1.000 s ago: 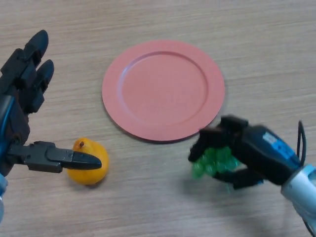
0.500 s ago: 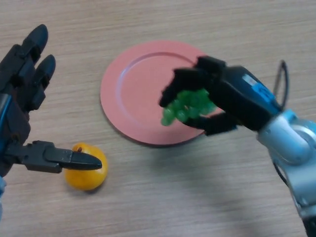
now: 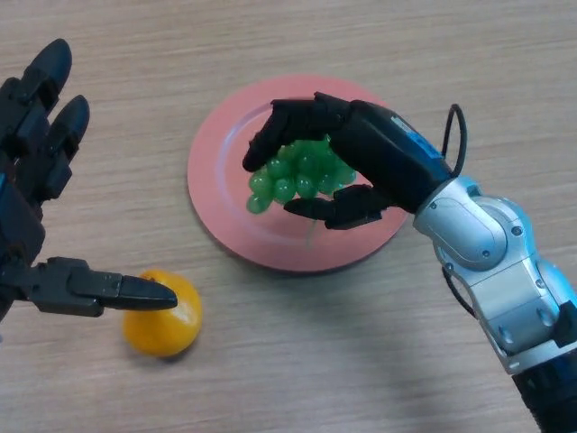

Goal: Pick up the green grapes and place it on the plate

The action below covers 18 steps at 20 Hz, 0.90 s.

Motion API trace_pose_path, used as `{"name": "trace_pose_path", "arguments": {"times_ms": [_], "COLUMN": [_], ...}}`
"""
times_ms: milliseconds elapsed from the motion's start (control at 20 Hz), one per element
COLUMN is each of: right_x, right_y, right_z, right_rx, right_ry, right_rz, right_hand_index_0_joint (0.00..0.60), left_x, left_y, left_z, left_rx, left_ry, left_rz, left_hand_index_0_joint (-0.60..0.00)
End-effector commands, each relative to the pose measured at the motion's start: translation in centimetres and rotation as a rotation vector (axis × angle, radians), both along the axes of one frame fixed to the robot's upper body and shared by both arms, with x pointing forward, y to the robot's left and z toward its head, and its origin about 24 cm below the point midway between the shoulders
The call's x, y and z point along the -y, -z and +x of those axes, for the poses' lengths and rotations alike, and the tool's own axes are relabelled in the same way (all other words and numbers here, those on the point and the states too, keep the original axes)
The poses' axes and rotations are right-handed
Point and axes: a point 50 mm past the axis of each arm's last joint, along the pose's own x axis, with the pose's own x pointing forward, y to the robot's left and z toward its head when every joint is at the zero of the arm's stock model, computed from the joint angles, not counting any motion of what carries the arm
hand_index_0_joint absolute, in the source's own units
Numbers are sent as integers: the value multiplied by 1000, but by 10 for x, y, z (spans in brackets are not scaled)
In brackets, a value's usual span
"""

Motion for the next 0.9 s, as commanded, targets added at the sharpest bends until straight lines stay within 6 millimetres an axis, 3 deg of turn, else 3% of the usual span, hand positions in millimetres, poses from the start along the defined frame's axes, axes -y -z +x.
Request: {"name": "trace_pose_path", "arguments": {"times_ms": [50,250,400,600,900], "right_x": [6,13,21,38,61], "right_y": [-59,-64,-62,-57,-33], "right_z": [0,1,-3,-27,-67], "right_rx": [233,277,209,53,-216], "right_ry": [28,83,104,92,88], "right_rz": [250,281,319,402,549], "right_hand_index_0_joint": [5,0,0,0,0], "left_x": [-3,0,1,2,2], "left_y": [-28,-25,-26,-25,-22], "left_z": [-11,-10,-9,-4,4], "left_rx": [187,174,178,192,174], "left_ry": [-31,-22,-21,-18,-15], "left_rz": [71,72,77,88,106], "left_hand_index_0_joint": [0,0,0,0,0]}}
